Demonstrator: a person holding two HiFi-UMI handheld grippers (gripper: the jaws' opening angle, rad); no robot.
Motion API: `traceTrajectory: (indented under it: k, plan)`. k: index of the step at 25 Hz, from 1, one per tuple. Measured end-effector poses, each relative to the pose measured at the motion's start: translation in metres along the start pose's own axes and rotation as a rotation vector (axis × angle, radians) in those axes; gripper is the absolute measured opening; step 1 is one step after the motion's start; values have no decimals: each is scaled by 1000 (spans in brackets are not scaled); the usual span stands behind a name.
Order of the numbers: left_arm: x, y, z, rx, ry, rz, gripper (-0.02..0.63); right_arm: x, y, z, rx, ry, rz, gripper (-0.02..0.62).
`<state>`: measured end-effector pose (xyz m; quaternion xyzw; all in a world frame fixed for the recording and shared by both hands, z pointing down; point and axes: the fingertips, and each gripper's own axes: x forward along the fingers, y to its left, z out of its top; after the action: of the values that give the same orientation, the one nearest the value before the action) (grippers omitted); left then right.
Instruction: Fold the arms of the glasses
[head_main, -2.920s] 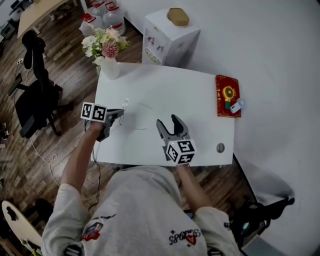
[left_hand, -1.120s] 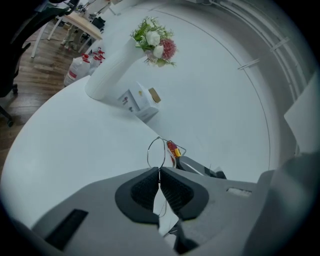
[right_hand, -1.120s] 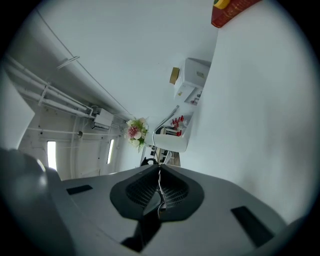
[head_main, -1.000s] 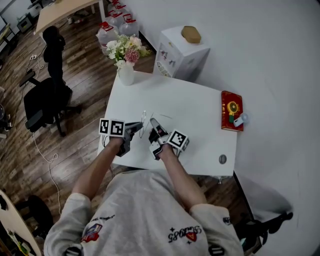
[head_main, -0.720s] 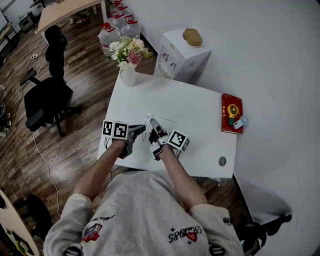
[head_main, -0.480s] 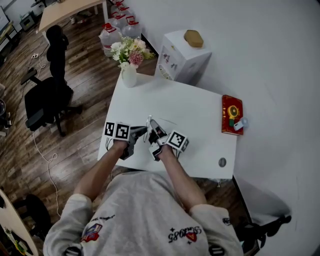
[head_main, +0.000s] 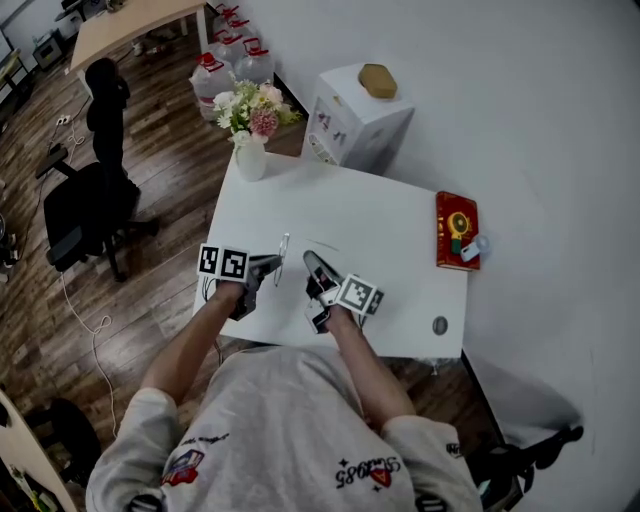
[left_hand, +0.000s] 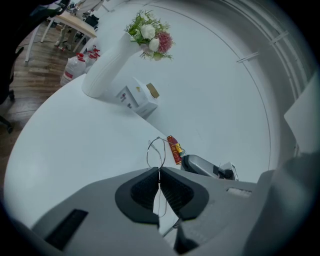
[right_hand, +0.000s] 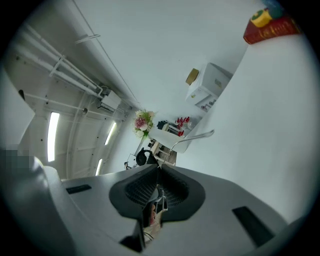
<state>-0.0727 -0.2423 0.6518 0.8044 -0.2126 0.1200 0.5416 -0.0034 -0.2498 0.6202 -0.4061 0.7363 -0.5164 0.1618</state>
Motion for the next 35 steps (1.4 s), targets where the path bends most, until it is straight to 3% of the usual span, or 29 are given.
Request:
traceTrajectory:
  k: [5, 9, 11, 14, 17, 20, 25, 35]
  plan:
    - [-9, 8, 8, 9, -6, 13, 12, -39, -14, 20, -130, -26, -67, 95]
    - [-11, 8, 13, 17, 11, 5, 12, -62, -24, 49, -358, -44, -167, 252]
    - [-11, 2, 12, 32, 31, -26, 12, -67, -21, 59, -448, -16, -174, 285]
    - [-13, -7, 7, 54, 69, -57, 12, -69, -7, 70, -503, 56, -129, 313]
    - [-15, -14, 2, 71, 118, -89, 12, -67, 7, 72, -528, 160, -55, 311]
    - [-16, -20, -6, 98, 184, -120, 12, -63, 13, 54, -547, 349, 23, 304]
    - [-18, -30, -17, 135, 274, -153, 12, -65, 17, 16, -443, 625, 153, 252]
    - [-19, -40, -34, 231, 401, -175, 12, -71, 20, -22, -288, 830, 255, 129]
